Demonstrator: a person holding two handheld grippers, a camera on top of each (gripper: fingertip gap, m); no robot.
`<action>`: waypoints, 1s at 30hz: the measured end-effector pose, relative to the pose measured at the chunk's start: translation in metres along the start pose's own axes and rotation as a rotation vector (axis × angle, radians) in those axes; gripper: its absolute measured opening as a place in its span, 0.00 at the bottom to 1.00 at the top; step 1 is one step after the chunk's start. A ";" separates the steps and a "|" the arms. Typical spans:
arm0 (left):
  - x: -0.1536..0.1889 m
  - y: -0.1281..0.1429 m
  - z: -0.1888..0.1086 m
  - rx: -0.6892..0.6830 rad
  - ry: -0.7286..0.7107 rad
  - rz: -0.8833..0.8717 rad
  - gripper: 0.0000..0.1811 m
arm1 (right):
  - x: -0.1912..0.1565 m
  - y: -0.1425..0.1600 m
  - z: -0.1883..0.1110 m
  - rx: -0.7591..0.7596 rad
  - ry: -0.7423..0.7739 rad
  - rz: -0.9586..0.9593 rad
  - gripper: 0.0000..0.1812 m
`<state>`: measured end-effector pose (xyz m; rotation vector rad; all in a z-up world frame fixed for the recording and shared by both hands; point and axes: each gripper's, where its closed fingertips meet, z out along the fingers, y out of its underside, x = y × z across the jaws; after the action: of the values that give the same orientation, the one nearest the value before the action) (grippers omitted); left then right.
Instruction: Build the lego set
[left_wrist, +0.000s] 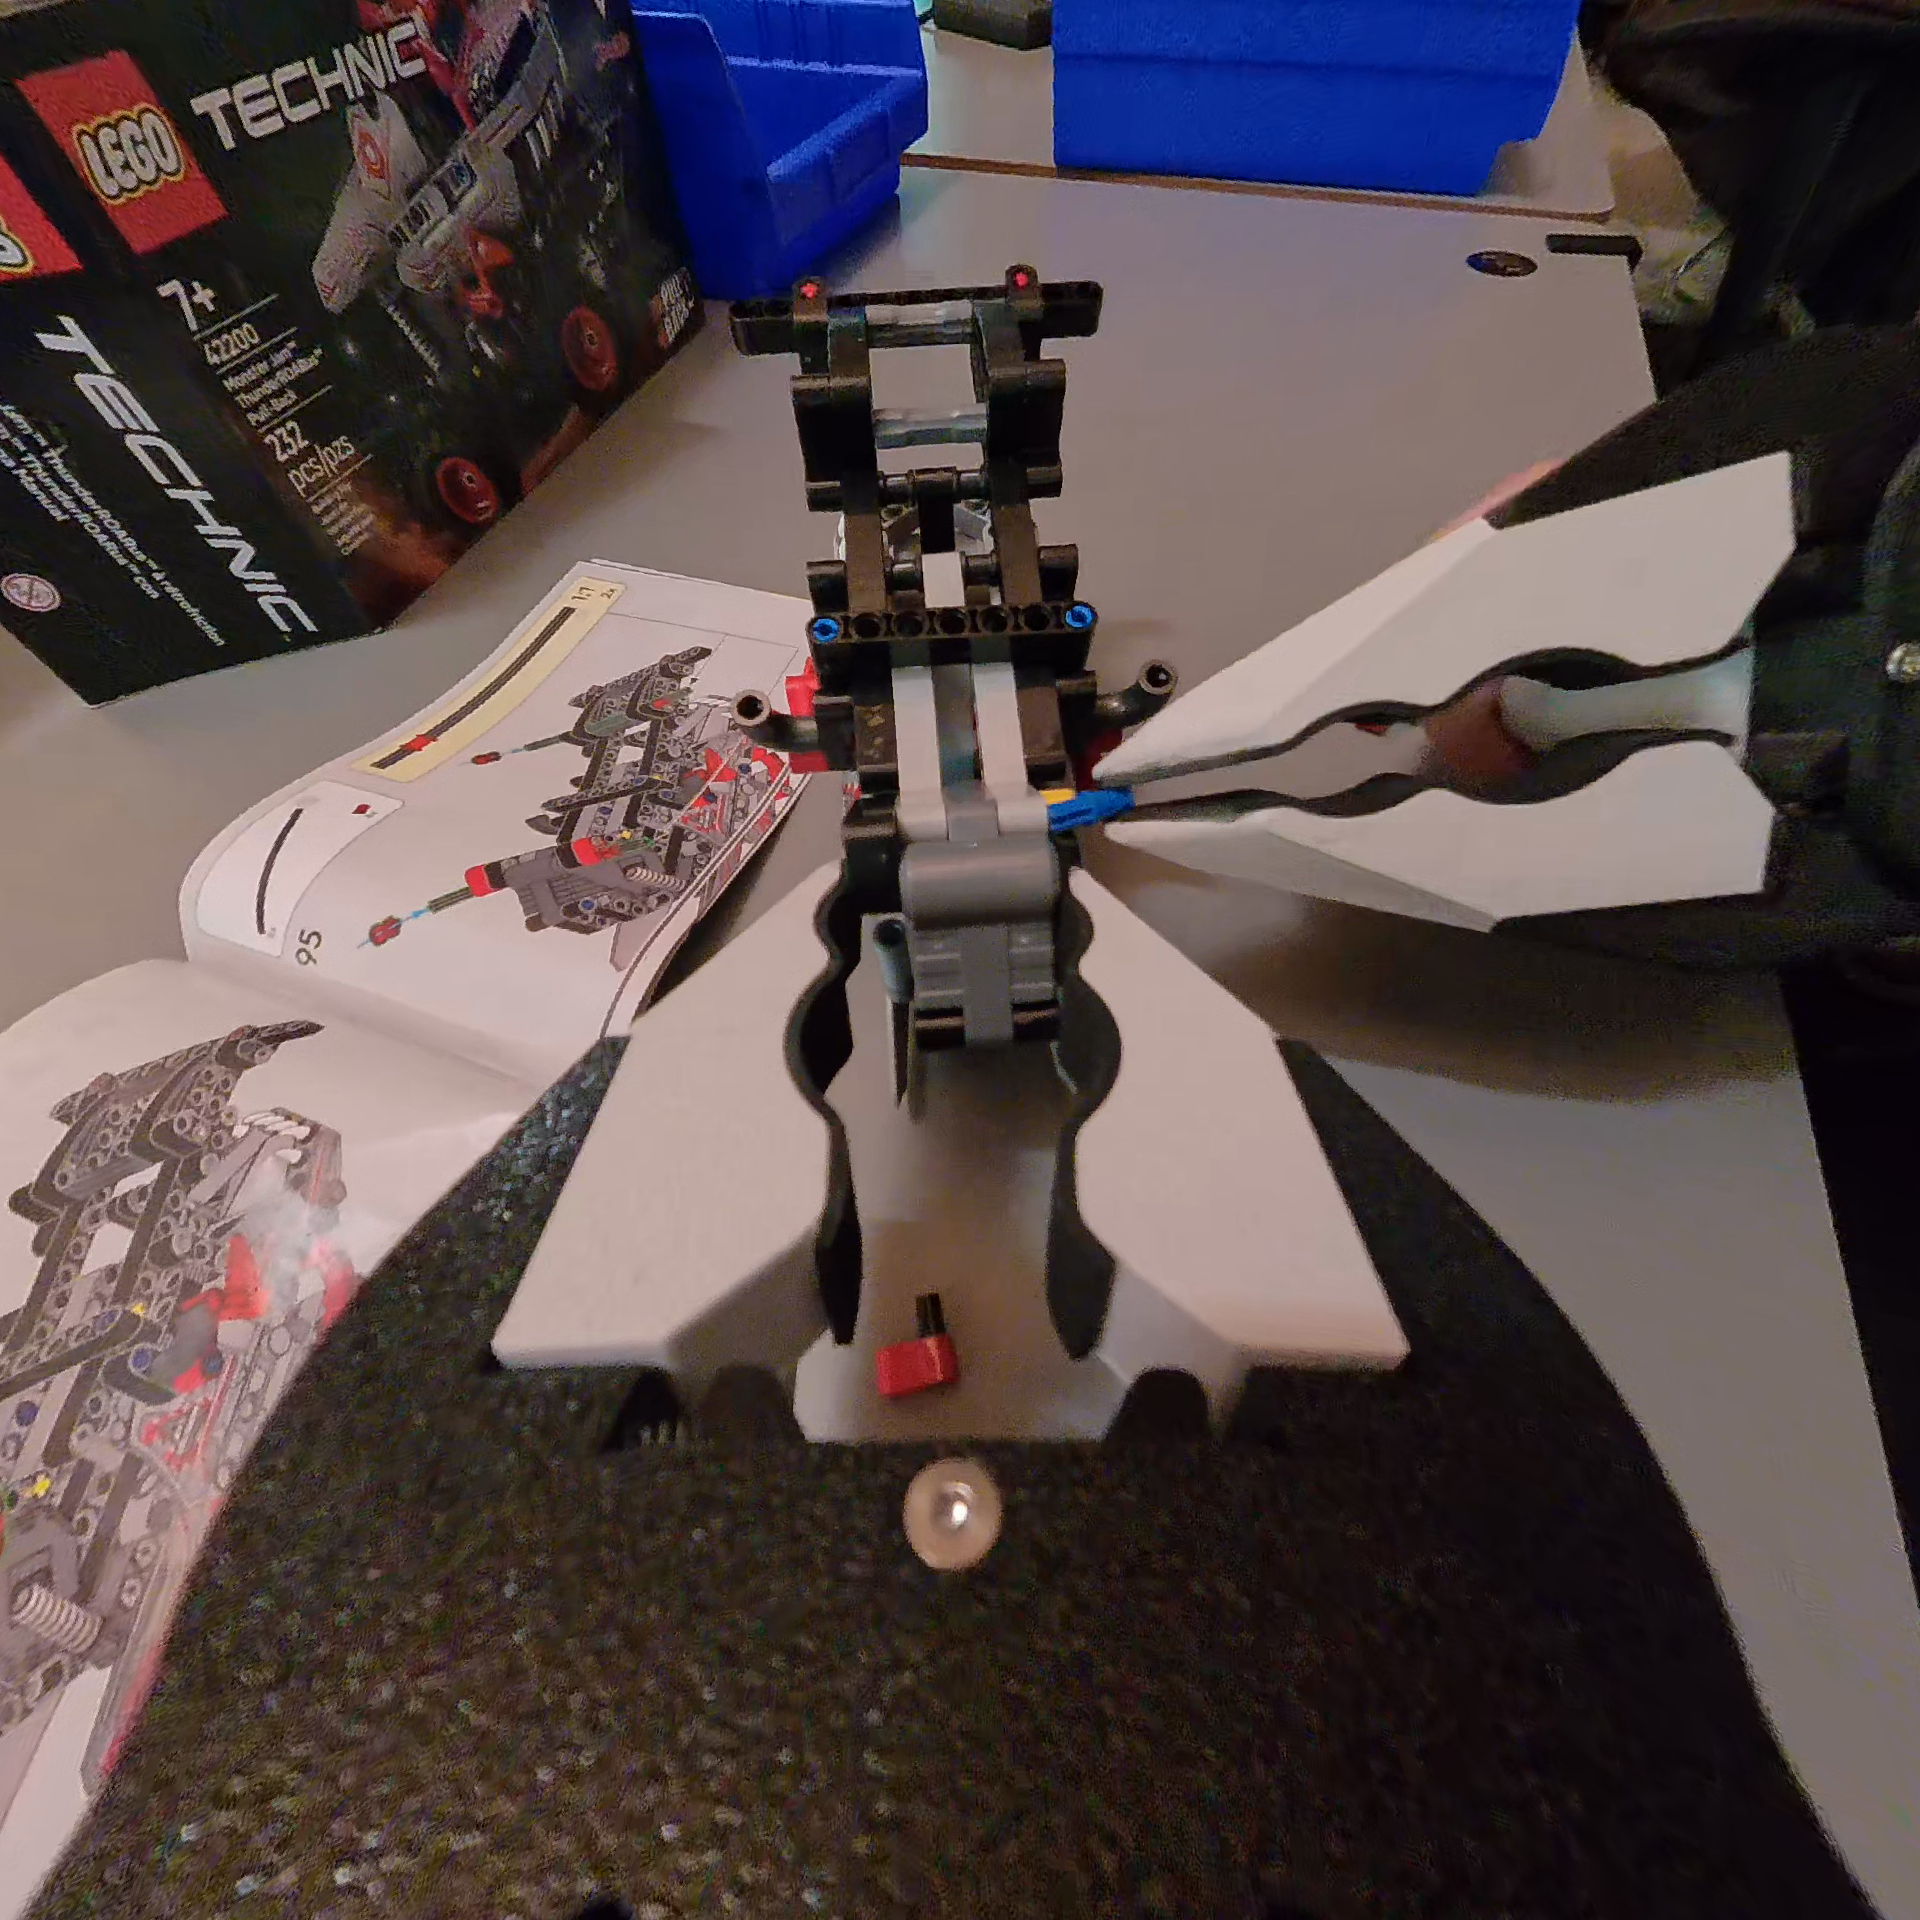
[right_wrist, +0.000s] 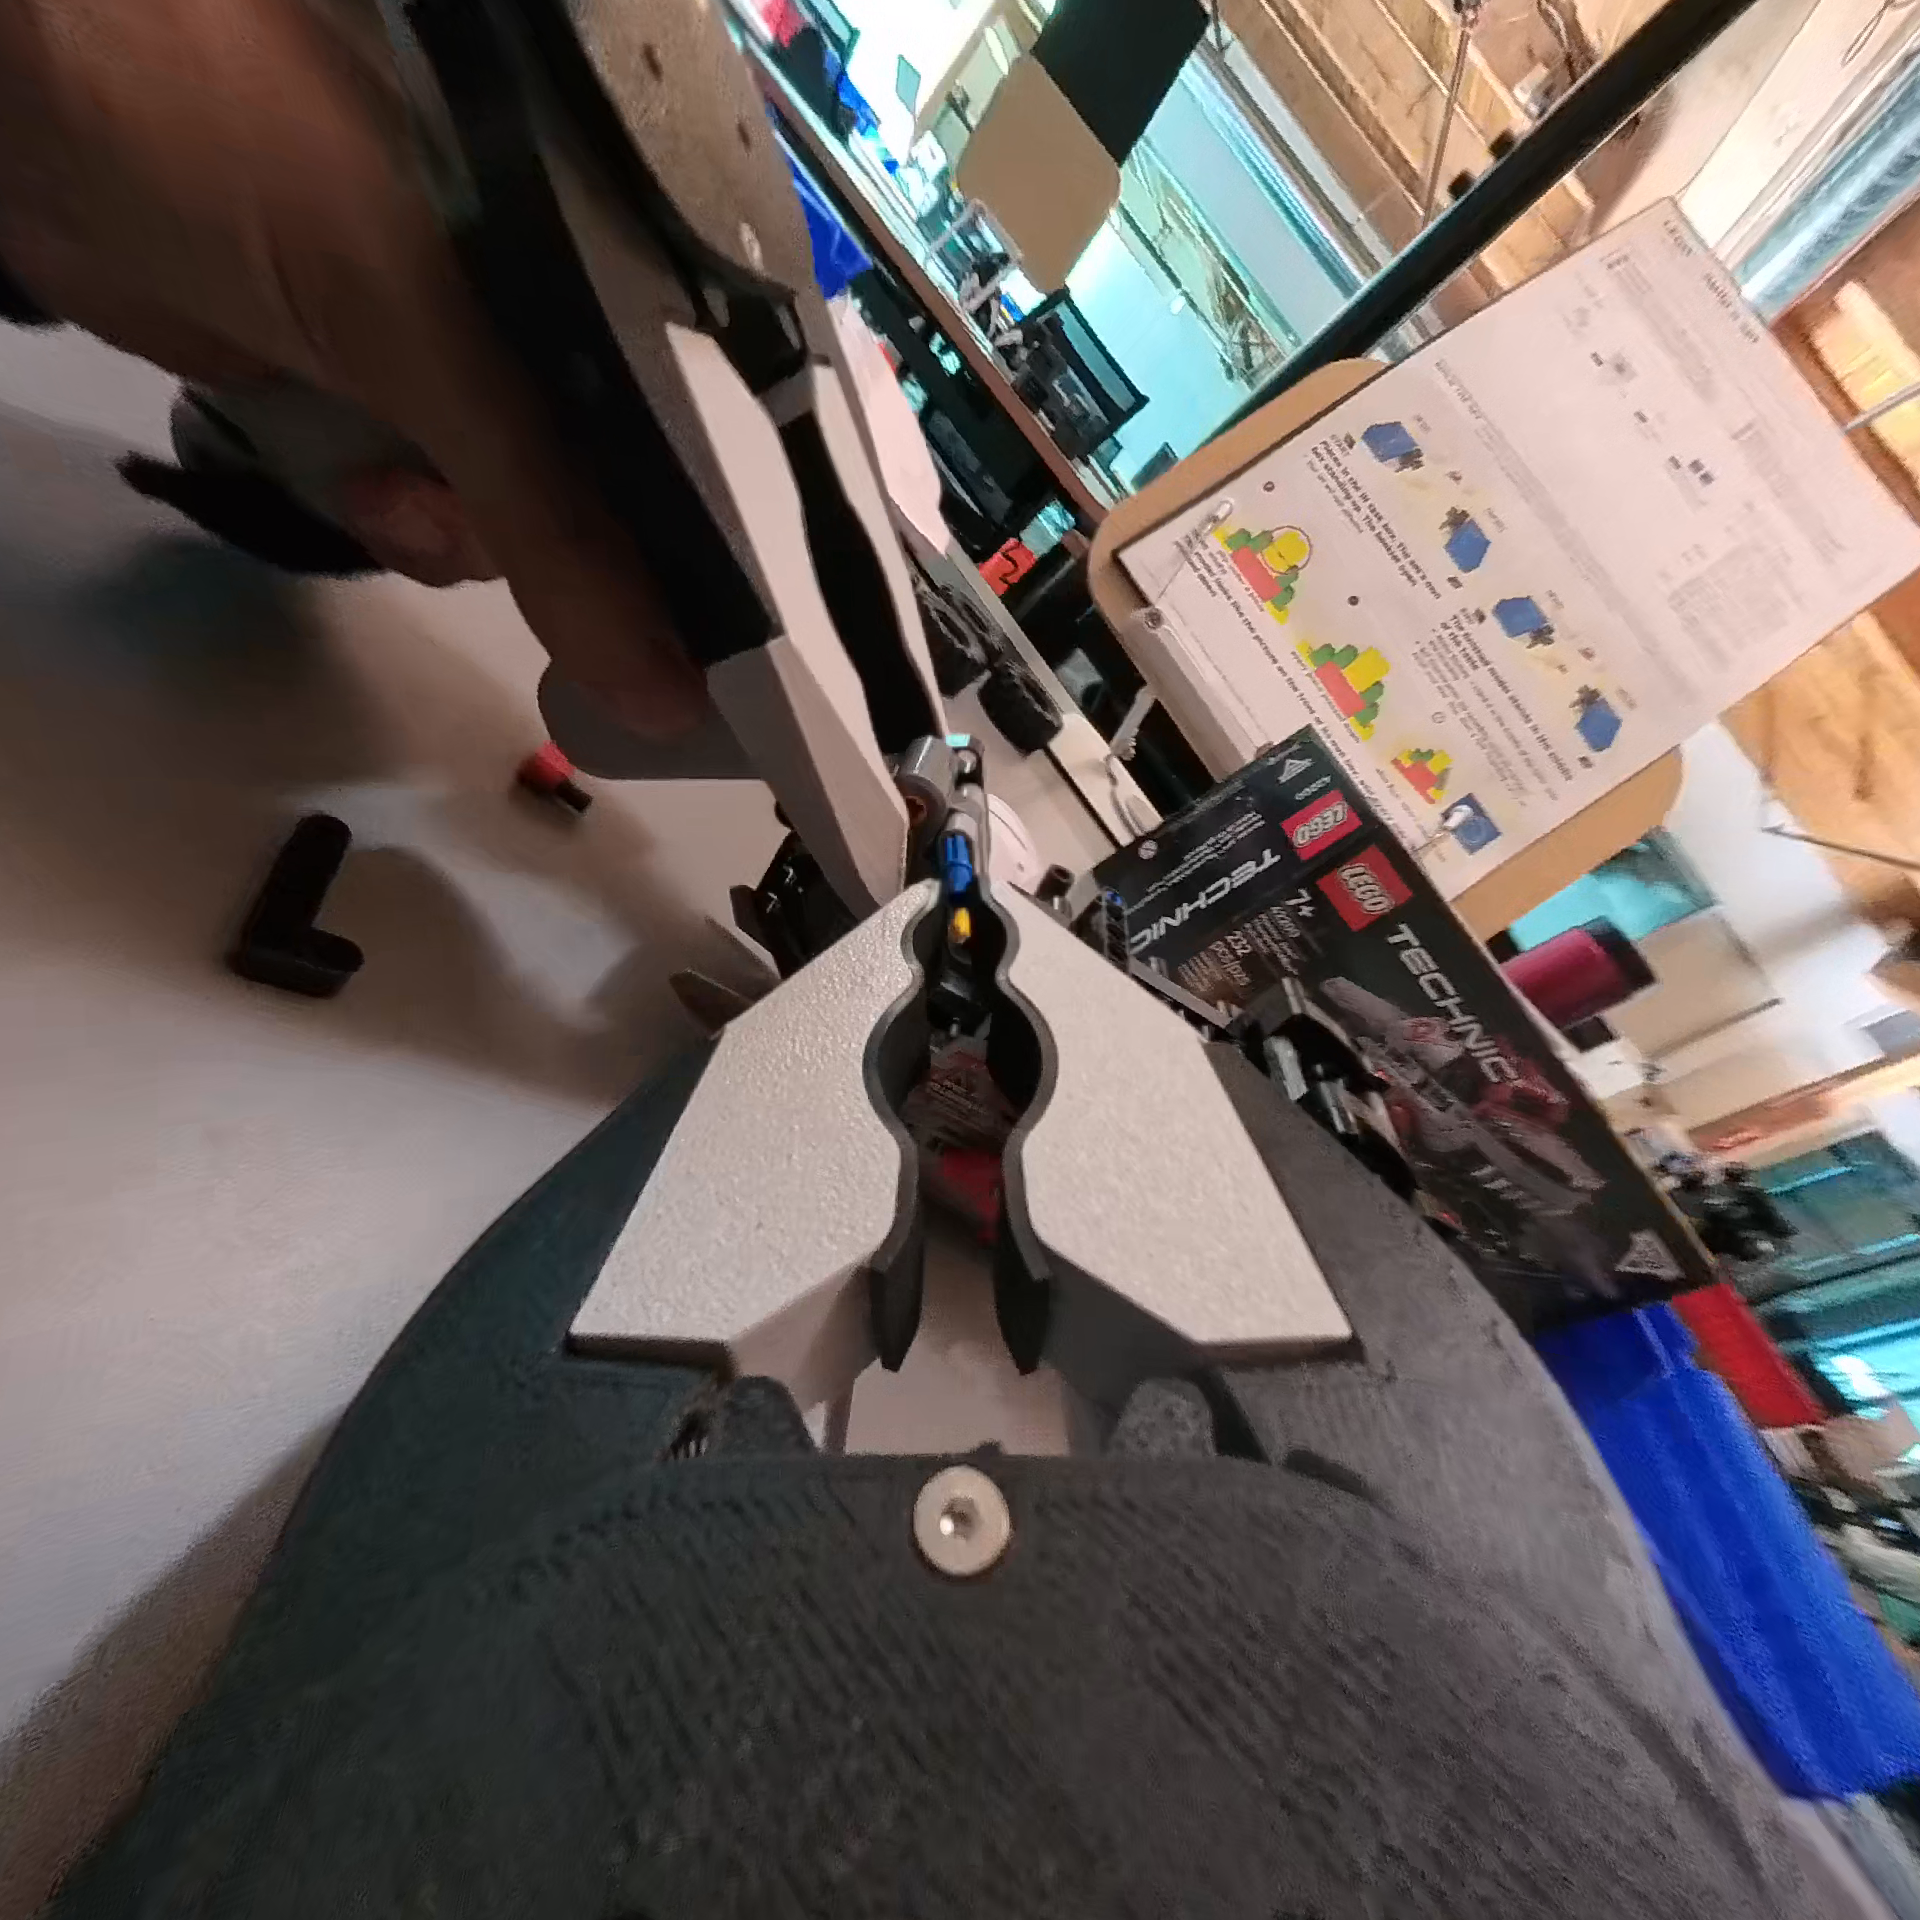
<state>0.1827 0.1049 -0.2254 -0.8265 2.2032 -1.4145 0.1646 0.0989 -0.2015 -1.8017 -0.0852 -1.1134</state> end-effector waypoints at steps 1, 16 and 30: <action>0.000 0.001 0.000 -0.001 0.002 -0.003 0.19 | 0.000 0.000 0.001 -0.008 0.005 -0.025 0.01; -0.002 0.004 0.000 -0.049 -0.050 -0.001 0.19 | -0.002 0.004 0.002 -0.150 0.056 -0.325 0.01; -0.004 -0.017 -0.012 0.065 -0.110 0.181 0.20 | -0.005 0.017 -0.021 -0.166 -0.112 0.070 0.02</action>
<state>0.1832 0.1103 -0.2054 -0.6484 2.0802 -1.3145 0.1567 0.0758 -0.2147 -1.9994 0.0039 -0.9934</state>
